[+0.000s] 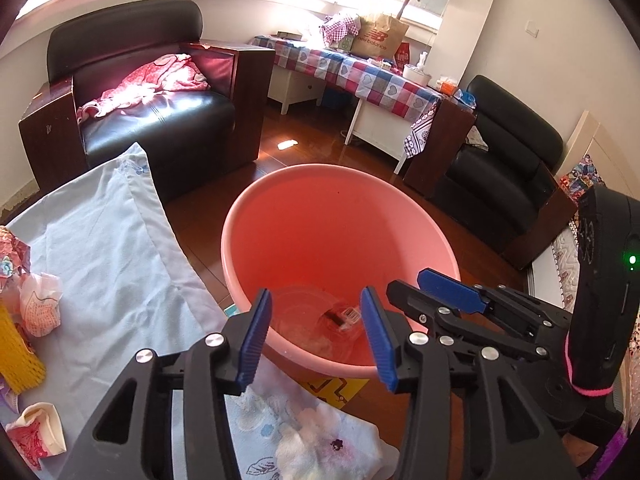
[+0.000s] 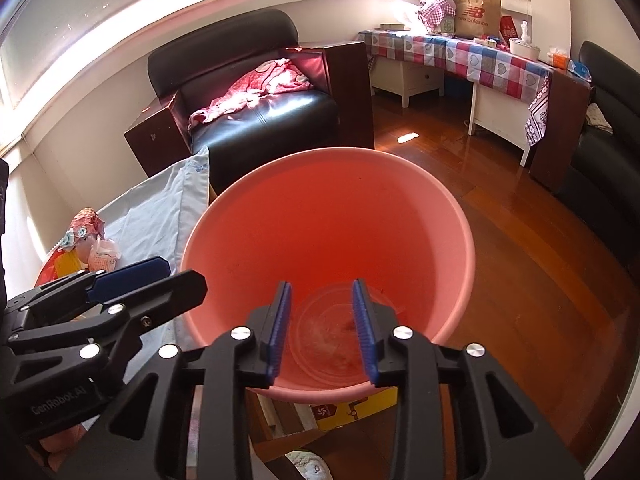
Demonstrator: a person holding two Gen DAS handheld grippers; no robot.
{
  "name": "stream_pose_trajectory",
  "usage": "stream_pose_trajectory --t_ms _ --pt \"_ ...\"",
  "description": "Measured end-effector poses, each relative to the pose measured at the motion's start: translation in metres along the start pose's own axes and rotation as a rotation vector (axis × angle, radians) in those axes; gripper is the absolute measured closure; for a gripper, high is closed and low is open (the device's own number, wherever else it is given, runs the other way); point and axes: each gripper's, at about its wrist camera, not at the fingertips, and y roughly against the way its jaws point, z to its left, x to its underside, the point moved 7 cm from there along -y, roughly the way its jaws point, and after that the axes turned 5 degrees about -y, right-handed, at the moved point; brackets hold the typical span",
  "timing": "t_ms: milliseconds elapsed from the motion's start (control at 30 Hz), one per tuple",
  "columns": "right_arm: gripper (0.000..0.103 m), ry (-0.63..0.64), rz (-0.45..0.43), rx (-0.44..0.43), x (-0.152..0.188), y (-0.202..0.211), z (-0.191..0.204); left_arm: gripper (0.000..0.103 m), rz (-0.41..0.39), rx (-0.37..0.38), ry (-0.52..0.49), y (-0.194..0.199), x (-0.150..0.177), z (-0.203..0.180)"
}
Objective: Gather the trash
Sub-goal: 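Carry both bags over the pink basin and open both grippers to drop them, then move both open grippers back over the trash pile on the bed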
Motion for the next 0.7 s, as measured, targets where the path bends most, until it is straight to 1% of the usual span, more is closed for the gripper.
stream_pose_trajectory --t_ms 133,233,267,367,433,600,700 --pt "0.070 0.014 -0.037 -0.035 -0.005 0.011 0.007 0.054 -0.044 0.003 0.011 0.021 -0.002 0.006" --pt "0.070 0.048 -0.098 -0.025 -0.006 0.024 0.016 0.054 -0.080 -0.013 0.015 0.041 0.000 0.011" --pt "0.070 0.057 -0.106 -0.024 -0.005 0.028 0.019 0.054 -0.086 -0.021 0.015 0.047 0.001 0.013" --pt "0.070 0.069 -0.085 -0.050 0.003 0.036 0.031 0.054 -0.095 -0.045 0.026 0.066 0.010 0.022" --pt "0.070 0.081 -0.066 -0.060 0.010 0.040 0.040 0.054 -0.085 -0.070 0.041 0.077 0.020 0.029" --pt "0.069 0.121 -0.044 -0.092 0.033 0.048 0.075 0.054 -0.069 -0.157 0.084 0.105 0.051 0.052" --pt "0.069 0.154 -0.023 -0.118 0.048 0.050 0.102 0.054 -0.068 -0.214 0.119 0.123 0.071 0.067"
